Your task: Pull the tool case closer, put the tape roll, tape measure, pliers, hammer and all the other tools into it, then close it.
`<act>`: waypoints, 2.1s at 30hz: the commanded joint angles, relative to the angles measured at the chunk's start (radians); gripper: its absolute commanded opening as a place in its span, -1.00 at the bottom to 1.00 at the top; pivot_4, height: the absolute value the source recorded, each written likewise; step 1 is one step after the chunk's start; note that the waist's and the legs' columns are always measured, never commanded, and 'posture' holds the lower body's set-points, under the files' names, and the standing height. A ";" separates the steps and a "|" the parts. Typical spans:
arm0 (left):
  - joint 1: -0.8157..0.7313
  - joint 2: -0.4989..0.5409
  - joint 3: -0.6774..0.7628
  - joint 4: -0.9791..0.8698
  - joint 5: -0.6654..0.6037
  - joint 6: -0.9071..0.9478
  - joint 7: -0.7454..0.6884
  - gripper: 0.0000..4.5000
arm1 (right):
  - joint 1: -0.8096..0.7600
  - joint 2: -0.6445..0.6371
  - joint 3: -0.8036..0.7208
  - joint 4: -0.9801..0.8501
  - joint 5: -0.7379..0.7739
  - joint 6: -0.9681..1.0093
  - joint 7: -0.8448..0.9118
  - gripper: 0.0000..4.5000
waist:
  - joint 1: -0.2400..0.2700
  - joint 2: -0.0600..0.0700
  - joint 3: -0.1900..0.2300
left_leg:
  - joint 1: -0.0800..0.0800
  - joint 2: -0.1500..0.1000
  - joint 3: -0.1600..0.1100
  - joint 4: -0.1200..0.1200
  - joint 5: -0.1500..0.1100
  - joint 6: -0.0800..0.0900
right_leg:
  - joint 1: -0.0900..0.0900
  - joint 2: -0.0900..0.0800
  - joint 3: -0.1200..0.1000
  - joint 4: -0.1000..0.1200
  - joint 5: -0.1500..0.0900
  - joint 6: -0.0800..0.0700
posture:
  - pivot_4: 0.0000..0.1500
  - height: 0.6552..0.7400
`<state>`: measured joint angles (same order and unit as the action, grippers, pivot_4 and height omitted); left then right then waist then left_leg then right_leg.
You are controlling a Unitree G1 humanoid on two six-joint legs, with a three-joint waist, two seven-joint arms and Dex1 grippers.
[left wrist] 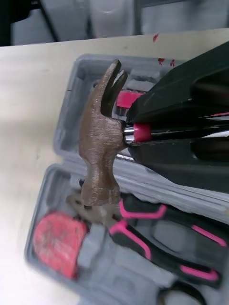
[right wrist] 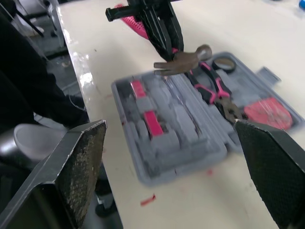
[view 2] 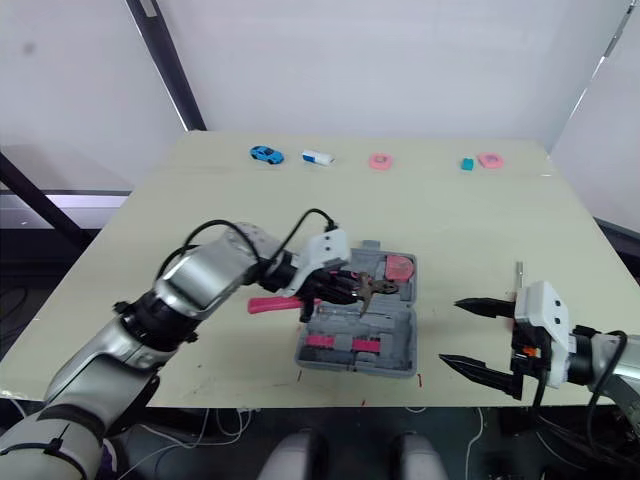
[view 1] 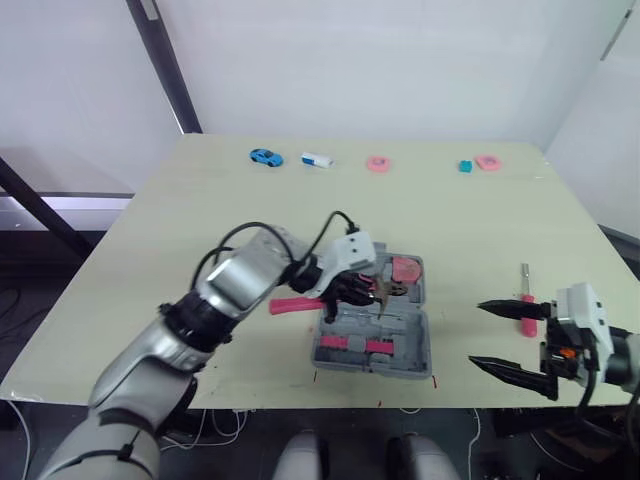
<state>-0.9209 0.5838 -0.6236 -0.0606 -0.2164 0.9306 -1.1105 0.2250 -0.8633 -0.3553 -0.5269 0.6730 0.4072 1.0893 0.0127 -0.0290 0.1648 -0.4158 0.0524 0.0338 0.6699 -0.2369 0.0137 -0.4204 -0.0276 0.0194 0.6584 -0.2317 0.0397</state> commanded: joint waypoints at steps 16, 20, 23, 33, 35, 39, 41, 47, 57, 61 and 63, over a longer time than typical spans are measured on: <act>-0.138 -0.339 -0.221 0.380 0.238 -0.207 -0.047 -0.99 | 0.126 0.033 -0.104 -0.058 -0.022 -0.050 -0.021 1.00 | 0.001 0.000 0.001 | -0.001 -0.001 -0.001 0.000 0.000 0.000 | 0.000 0.001 0.002 0.000 -0.001 -0.001 | 1.00 1.00; -0.143 -0.365 -0.229 0.423 0.276 -0.230 -0.072 -0.99 | 0.146 0.041 -0.112 -0.065 -0.025 -0.055 -0.028 1.00 | 0.000 0.000 0.001 | -0.001 -0.001 -0.001 0.000 0.000 0.000 | 0.000 0.001 0.002 0.000 -0.001 -0.001 | 1.00 1.00; -0.144 -0.377 -0.234 0.444 0.301 -0.236 -0.094 -0.99 | 0.159 0.046 -0.123 -0.065 -0.028 -0.061 -0.028 1.00 | -0.001 0.000 0.001 | -0.001 -0.002 -0.002 0.000 0.000 0.000 | 0.000 0.001 0.002 0.000 -0.001 -0.001 | 1.00 1.00; -0.124 -0.415 -0.238 0.471 0.354 -0.234 -0.101 -0.99 | 0.176 0.048 -0.158 -0.051 -0.036 -0.074 -0.026 1.00 | 0.000 0.000 0.001 | -0.001 -0.002 -0.002 0.000 0.000 0.000 | 0.000 0.001 0.002 0.000 -0.001 -0.001 | 1.00 1.00; -0.122 -0.427 -0.236 0.492 0.367 -0.243 -0.092 -0.99 | 0.180 0.049 -0.161 -0.050 -0.037 -0.077 -0.025 1.00 | 0.000 0.000 0.000 | -0.001 -0.002 -0.002 0.000 0.000 0.000 | 0.000 0.001 0.002 0.000 -0.001 -0.001 | 1.00 1.00; -0.118 -0.415 -0.221 0.497 0.390 -0.281 -0.080 -0.36 | 0.180 0.048 -0.161 -0.049 -0.037 -0.079 -0.026 1.00 | 0.002 0.000 0.000 | -0.001 -0.004 -0.004 0.000 0.000 0.000 | 0.001 0.000 0.003 0.000 -0.001 -0.001 | 1.00 1.00; -0.117 -0.408 -0.186 0.488 0.381 -0.309 -0.069 0.05 | 0.178 0.047 -0.161 -0.047 -0.036 -0.079 -0.025 1.00 | 0.001 0.000 0.000 | -0.001 -0.004 -0.003 0.001 0.000 0.000 | 0.001 0.000 0.003 0.000 -0.001 -0.001 | 1.00 1.00; -0.062 -0.308 -0.029 0.380 0.261 -0.403 -0.162 0.18 | 0.166 0.048 -0.147 -0.036 -0.042 -0.085 -0.023 1.00 | -0.006 0.002 0.000 | 0.000 -0.004 -0.005 0.000 0.000 0.000 | 0.001 0.001 0.003 0.001 -0.001 -0.001 | 1.00 1.00; 0.139 -0.259 0.198 0.412 0.109 -0.614 -0.173 -0.16 | 0.137 0.068 -0.106 -0.022 -0.058 -0.093 -0.032 1.00 | 0.002 0.002 0.000 | 0.000 -0.004 -0.004 0.001 0.000 0.000 | 0.001 0.000 0.003 0.000 0.000 0.000 | 1.00 1.00; 0.192 -0.272 0.210 0.456 0.126 -0.688 -0.150 -0.98 | 0.134 0.071 -0.103 -0.018 -0.059 -0.094 -0.029 1.00 | 0.001 0.002 0.000 | 0.000 -0.004 -0.004 0.001 0.000 0.000 | 0.002 0.000 0.003 0.001 0.000 0.001 | 1.00 1.00; 0.211 -0.275 0.197 0.504 0.157 -0.773 -0.135 -0.98 | 0.131 0.069 -0.102 -0.019 -0.057 -0.090 -0.030 1.00 | 0.001 0.002 0.000 | 0.000 -0.004 -0.004 0.001 0.000 0.000 | 0.002 0.000 0.003 0.001 0.000 0.001 | 1.00 1.00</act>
<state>-0.7077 0.3126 -0.4360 0.4343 -0.0713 0.2189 -1.2569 0.3626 -0.7937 -0.4442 -0.5342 0.6047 0.3264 1.0604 0.0138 -0.0267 0.1648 -0.4155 0.0482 0.0295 0.6706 -0.2368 0.0139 -0.4182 -0.0274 0.0220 0.6592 -0.2317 0.0403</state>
